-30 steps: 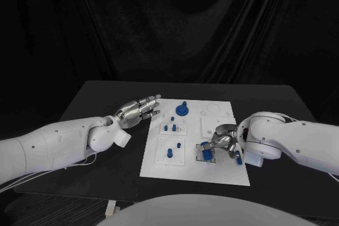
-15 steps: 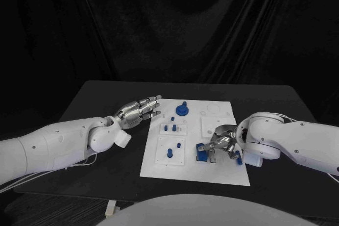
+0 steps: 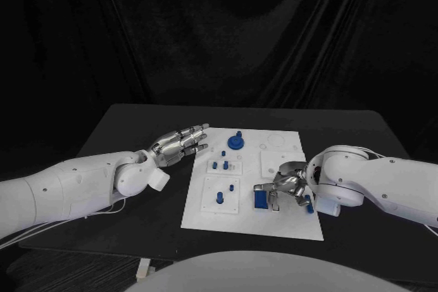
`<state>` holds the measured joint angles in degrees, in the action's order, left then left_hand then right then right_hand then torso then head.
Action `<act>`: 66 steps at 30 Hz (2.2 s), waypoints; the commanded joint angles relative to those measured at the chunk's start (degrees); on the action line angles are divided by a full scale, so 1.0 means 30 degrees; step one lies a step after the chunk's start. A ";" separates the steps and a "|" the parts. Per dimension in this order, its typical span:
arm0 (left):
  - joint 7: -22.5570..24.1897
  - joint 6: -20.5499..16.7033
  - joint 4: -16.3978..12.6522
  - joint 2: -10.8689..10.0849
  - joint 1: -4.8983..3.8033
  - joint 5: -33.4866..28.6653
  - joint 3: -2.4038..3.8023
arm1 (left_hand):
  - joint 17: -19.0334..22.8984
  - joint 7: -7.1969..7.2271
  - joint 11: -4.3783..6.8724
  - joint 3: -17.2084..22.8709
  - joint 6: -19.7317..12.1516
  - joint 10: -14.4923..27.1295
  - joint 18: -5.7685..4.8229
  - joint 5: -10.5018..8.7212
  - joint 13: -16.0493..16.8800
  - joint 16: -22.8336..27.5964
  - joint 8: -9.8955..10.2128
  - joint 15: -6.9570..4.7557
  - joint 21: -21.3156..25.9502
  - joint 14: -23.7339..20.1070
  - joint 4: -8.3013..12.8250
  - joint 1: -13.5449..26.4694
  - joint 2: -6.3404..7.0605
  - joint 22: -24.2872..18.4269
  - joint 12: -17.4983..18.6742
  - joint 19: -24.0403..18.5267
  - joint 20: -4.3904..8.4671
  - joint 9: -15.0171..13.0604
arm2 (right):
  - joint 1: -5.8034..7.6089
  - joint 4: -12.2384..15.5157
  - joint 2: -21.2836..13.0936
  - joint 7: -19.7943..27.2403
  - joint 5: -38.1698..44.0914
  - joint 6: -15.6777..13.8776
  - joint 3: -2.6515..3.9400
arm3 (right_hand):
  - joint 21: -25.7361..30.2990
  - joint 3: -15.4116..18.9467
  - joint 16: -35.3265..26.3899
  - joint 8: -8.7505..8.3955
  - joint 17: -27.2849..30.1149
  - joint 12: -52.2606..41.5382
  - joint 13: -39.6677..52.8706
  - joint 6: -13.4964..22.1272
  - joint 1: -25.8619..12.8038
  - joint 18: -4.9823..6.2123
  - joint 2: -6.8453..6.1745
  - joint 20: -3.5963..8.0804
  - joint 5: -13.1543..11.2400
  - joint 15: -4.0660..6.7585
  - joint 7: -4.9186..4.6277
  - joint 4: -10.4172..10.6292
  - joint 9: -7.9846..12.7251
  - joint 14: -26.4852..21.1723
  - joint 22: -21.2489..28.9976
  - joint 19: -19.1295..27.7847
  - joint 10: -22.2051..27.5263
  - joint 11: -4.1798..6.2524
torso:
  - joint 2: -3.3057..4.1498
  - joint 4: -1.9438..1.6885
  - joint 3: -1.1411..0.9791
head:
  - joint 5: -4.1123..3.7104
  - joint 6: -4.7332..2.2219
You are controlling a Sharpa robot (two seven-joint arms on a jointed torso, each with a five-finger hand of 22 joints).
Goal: Assemble the parts on the task board
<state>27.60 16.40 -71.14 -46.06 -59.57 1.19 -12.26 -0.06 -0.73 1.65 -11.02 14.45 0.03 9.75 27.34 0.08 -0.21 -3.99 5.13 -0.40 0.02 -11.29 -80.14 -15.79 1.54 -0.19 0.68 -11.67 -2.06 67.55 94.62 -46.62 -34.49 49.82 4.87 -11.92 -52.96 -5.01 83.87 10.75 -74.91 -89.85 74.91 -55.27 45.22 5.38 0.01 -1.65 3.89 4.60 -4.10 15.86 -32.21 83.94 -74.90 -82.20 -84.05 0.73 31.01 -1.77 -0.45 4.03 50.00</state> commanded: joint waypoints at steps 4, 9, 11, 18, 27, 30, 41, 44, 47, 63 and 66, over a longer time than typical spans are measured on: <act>0.0111 0.0335 -0.0009 -0.0013 0.0041 -0.0054 0.0016 | 0.0020 -0.0069 -0.0127 0.0039 0.0008 -0.0010 0.0180 0.0118 -0.0027 0.0069 -0.0097 0.0181 -0.0040 -0.0008 0.0019 -0.0013 -0.0132 0.0006 0.0064 0.0007 -0.0162 -0.0023 | 0.0022 0.0647 -0.0776 0.0517 -0.0061 -0.1150 0.0010 | 0.0069 0.0443 0.0054 0.0185 -0.0309 -0.0049 0.5031 -0.0414 -0.0901 0.0355 0.0645 -0.0103 0.0104 -0.0110 0.0051 0.0305 0.0042 0.1223 -0.2162 -0.0040 -0.1983 -0.0093 | 0.0004 -0.0006 0.0000 | -0.0041 -0.0001; 0.0146 0.0261 -0.0016 -0.0079 0.0044 -0.0054 0.0016 | 0.0020 -0.0092 -0.0140 0.0039 0.0025 -0.0010 0.0180 0.0115 -0.0027 0.0069 -0.0108 0.0184 -0.0044 -0.0008 0.0023 -0.0009 -0.0128 0.0017 0.0064 0.0013 -0.0166 -0.0026 | 0.1108 0.1326 -0.1927 0.0739 -0.0357 -0.1263 0.0011 | -0.0100 0.0683 0.0156 0.0254 -0.0495 -0.0049 0.5031 -0.0573 -0.1046 0.0331 0.0881 -0.0066 0.0365 -0.0070 0.0105 0.0245 0.0063 0.1265 -0.2207 -0.0105 -0.1983 -0.0041 | 0.0000 0.0002 -0.0001 | -0.0038 -0.0001; 0.0147 0.0242 -0.0026 -0.0110 0.0045 -0.0054 0.0016 | 0.0020 -0.0092 -0.0143 0.0036 0.0014 -0.0010 0.0181 0.0114 -0.0027 0.0069 -0.0107 0.0184 -0.0046 -0.0008 0.0028 -0.0007 -0.0119 0.0024 0.0064 0.0016 -0.0167 -0.0025 | 0.1671 0.1508 -0.2421 0.0647 -0.0490 -0.0993 0.0011 | -0.0191 0.0745 0.0208 0.0262 -0.0577 -0.0049 0.5031 -0.0627 -0.0555 0.0315 0.0787 -0.0042 0.0746 -0.0050 0.0126 0.0112 0.0096 0.1283 -0.2230 -0.0142 -0.1983 -0.0022 | -0.0003 0.0007 0.0000 | -0.0059 -0.0001; 0.0180 0.0131 -0.0164 -0.0306 0.0047 -0.0054 0.0016 | 0.0020 -0.0095 -0.0146 0.0032 0.0022 -0.0010 0.0181 0.0115 -0.0027 0.0069 -0.0111 0.0185 -0.0048 -0.0008 0.0033 -0.0006 -0.0109 0.0027 0.0064 0.0019 -0.0169 -0.0026 | 0.2572 0.1689 -0.3723 0.0091 -0.0482 -0.0050 0.0005 | -0.0841 0.0505 0.0445 0.0289 -0.0972 -0.0049 0.5031 -0.0833 0.3135 0.0204 0.0020 0.0036 0.3970 0.0012 0.0201 -0.2114 0.0208 0.1344 -0.2382 -0.0302 -0.1983 0.0050 | -0.0001 -0.0015 -0.0002 | -0.0337 -0.0001; 0.0172 0.0122 -0.0193 -0.0272 0.0047 -0.0055 0.0016 | 0.0020 -0.0100 -0.0158 0.0014 0.0040 -0.0010 0.0182 0.0119 -0.0027 0.0069 -0.0121 0.0192 -0.0050 -0.0008 0.0055 -0.0002 -0.0069 0.0031 0.0064 0.0023 -0.0174 -0.0028 | 0.1530 0.0980 -0.4582 -0.0366 0.2259 0.1023 -0.0001 | -0.0912 0.0602 0.0422 0.0459 -0.0876 -0.0049 0.5031 -0.1170 0.3499 0.0196 -0.0036 0.0046 0.4248 0.0041 0.0278 -0.2378 0.0153 0.1319 -0.2395 -0.0304 -0.1983 0.0103 | -0.0007 -0.0015 0.0006 | -0.0528 -0.0001; 0.0170 0.0141 -0.0174 -0.0209 0.0047 -0.0055 0.0016 | 0.0020 -0.0103 -0.0163 0.0010 0.0043 -0.0010 0.0183 0.0121 -0.0027 0.0069 -0.0124 0.0194 -0.0051 -0.0008 0.0061 0.0000 -0.0062 0.0033 0.0064 0.0025 -0.0176 -0.0028 | 0.1068 0.0871 -0.4803 -0.0379 0.2827 0.0982 -0.0002 | -0.0959 0.0128 0.0436 0.0916 -0.0896 -0.0049 0.5031 -0.1847 0.4750 0.0204 0.0011 0.0200 0.6598 0.0255 0.0589 -0.3265 -0.0162 0.1317 -0.2403 -0.0300 -0.1983 0.0376 | 0.0008 -0.0002 0.0000 | -0.0603 -0.0001; 0.0174 0.0253 -0.0064 -0.0081 0.0052 -0.0054 0.0016 | 0.0020 -0.0106 -0.0176 0.0009 0.0012 -0.0010 0.0183 0.0128 -0.0027 0.0069 -0.0117 0.0198 -0.0048 -0.0008 0.0070 -0.0001 -0.0056 0.0023 0.0064 0.0022 -0.0178 -0.0023 | 0.0196 0.0742 -0.4888 -0.0413 0.4777 0.0791 -0.0007 | -0.1127 0.0308 0.0501 0.2268 -0.0999 -0.0049 0.5031 -0.2873 0.4524 0.0177 0.0139 0.0518 0.5695 0.0614 0.1139 -0.3180 -0.1598 0.1340 -0.2435 -0.0341 -0.1983 0.0828 | 0.0016 -0.0012 0.0002 | -0.0920 -0.0001; 0.0168 0.0287 -0.0045 -0.0065 0.0058 -0.0054 0.0016 | 0.0020 -0.0108 -0.0180 0.0009 0.0013 -0.0010 0.0182 0.0130 -0.0027 0.0069 -0.0118 0.0200 -0.0044 -0.0008 0.0074 -0.0002 -0.0056 0.0012 0.0064 0.0017 -0.0178 -0.0023 | 0.0026 0.0677 -0.4735 -0.0422 0.4906 0.0808 -0.0008 | -0.1113 0.0291 0.0492 0.2311 -0.0974 -0.0049 0.5031 -0.2888 0.4567 0.0180 0.0146 0.0533 0.5730 0.0633 0.1168 -0.3207 -0.1661 0.1336 -0.2431 -0.0338 -0.1983 0.0854 | 0.0008 0.0011 0.0002 | -0.0902 -0.0001; 0.0173 0.0307 -0.0044 -0.0069 0.0063 -0.0054 0.0016 | 0.0020 -0.0108 -0.0180 0.0009 0.0013 -0.0010 0.0182 0.0130 -0.0027 0.0069 -0.0118 0.0200 -0.0044 -0.0008 0.0074 -0.0002 -0.0056 0.0012 0.0064 0.0017 -0.0178 -0.0023 | -0.0146 0.0611 -0.4590 -0.0430 0.4963 0.0786 -0.0008 | -0.1038 0.0288 0.0447 0.2171 -0.0860 -0.0049 0.5031 -0.2598 0.4605 0.0189 0.0110 0.0562 0.5719 0.0651 0.1121 -0.3233 -0.1679 0.1315 -0.2412 -0.0321 -0.1983 0.0846 | -0.0004 -0.0010 -0.0001 | -0.0829 -0.0001; 0.0196 0.0434 0.0065 -0.0036 0.0261 -0.0054 0.0017 | 0.0020 -0.0118 -0.0204 0.0020 -0.0048 -0.0010 0.0179 0.0136 -0.0027 0.0069 -0.0102 0.0212 -0.0038 -0.0008 0.0097 -0.0006 -0.0067 -0.0008 0.0064 0.0009 -0.0182 -0.0013 | -0.0557 0.0440 -0.3914 -0.0482 0.5131 0.0513 -0.0007 | -0.0786 0.0259 0.0338 0.1495 -0.0587 -0.0049 0.5031 -0.2125 0.4835 0.0216 0.0200 0.0452 0.4792 0.0492 0.0885 -0.3281 -0.1398 0.1269 -0.2350 -0.0262 -0.1983 0.0646 | 0.0011 -0.0001 0.0001 | -0.0841 -0.0001; 0.0201 0.0435 0.0063 -0.0041 0.0296 -0.0054 0.0018 | 0.0020 -0.0118 -0.0204 0.0020 -0.0048 -0.0010 0.0179 0.0136 -0.0027 0.0069 -0.0102 0.0212 -0.0038 -0.0008 0.0097 -0.0006 -0.0067 -0.0008 0.0064 0.0009 -0.0182 -0.0013 | -0.0647 0.0311 -0.3800 -0.0529 0.5393 0.0631 -0.0007 | -0.0670 0.0000 0.0283 0.1414 -0.0453 -0.0049 0.5031 -0.2075 0.5431 0.0241 0.0253 0.0465 0.4977 0.0520 0.0912 -0.3683 -0.1374 0.1244 -0.2322 -0.0235 -0.1983 0.0676 | 0.0012 0.0003 -0.0001 | -0.0807 -0.0001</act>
<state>27.42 16.74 -70.91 -46.26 -58.78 1.19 -12.26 -0.05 -0.72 1.50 -11.03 14.45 -0.13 9.75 27.57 0.09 -0.21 -3.99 5.55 -0.40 0.03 -11.30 -80.14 -15.79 1.57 -0.19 0.88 -11.87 -2.05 65.86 95.76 -58.07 -34.69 64.53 6.69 -11.94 -55.17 -4.92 85.02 15.29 -74.91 -89.85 74.92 -61.70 60.91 5.38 0.85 -0.40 18.65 6.01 -1.53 5.15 -36.40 83.98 -74.92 -83.01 -84.15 2.87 31.00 -1.79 -0.43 1.49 50.00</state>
